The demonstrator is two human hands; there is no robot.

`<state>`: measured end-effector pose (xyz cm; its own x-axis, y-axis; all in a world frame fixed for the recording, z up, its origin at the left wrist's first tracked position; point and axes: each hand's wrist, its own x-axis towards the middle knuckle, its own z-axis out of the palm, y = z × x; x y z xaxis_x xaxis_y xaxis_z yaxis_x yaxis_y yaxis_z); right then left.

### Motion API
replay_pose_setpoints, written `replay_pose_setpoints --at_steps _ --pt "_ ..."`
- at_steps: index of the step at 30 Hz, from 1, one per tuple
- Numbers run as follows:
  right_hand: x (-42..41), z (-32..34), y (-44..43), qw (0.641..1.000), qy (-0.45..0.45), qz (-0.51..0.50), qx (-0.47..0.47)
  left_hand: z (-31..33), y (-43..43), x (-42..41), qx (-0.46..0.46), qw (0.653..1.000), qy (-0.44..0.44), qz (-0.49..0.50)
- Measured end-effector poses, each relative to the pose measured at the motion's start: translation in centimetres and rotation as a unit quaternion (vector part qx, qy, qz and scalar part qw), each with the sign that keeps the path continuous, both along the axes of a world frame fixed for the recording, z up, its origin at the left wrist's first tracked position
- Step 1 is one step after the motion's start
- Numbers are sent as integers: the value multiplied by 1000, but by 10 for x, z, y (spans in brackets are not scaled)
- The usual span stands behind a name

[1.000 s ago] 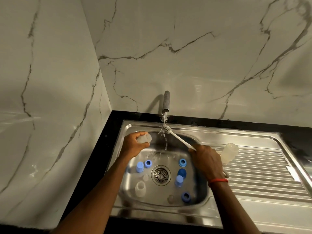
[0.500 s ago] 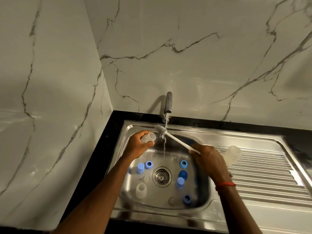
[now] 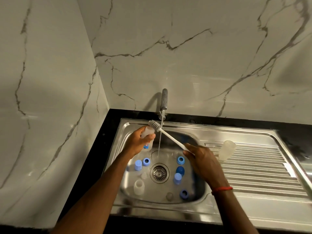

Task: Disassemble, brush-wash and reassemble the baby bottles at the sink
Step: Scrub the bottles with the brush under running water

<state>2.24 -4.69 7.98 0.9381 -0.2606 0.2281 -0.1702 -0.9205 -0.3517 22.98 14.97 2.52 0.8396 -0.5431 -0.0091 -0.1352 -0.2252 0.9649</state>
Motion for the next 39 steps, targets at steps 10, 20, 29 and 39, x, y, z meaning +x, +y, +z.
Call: replay_pose_setpoints --at_steps 10,20,29,39 --pt "-24 21 -32 991 26 65 -118 10 17 5 155 973 -141 -94" --pt "0 19 -14 982 5 90 -168 17 12 4 182 946 -227 -140" --pt "-5 7 -19 995 -28 56 -83 29 15 5 128 963 -204 -117" --pt "3 -5 -23 973 -106 85 -189 30 10 -5 114 974 -149 -127"
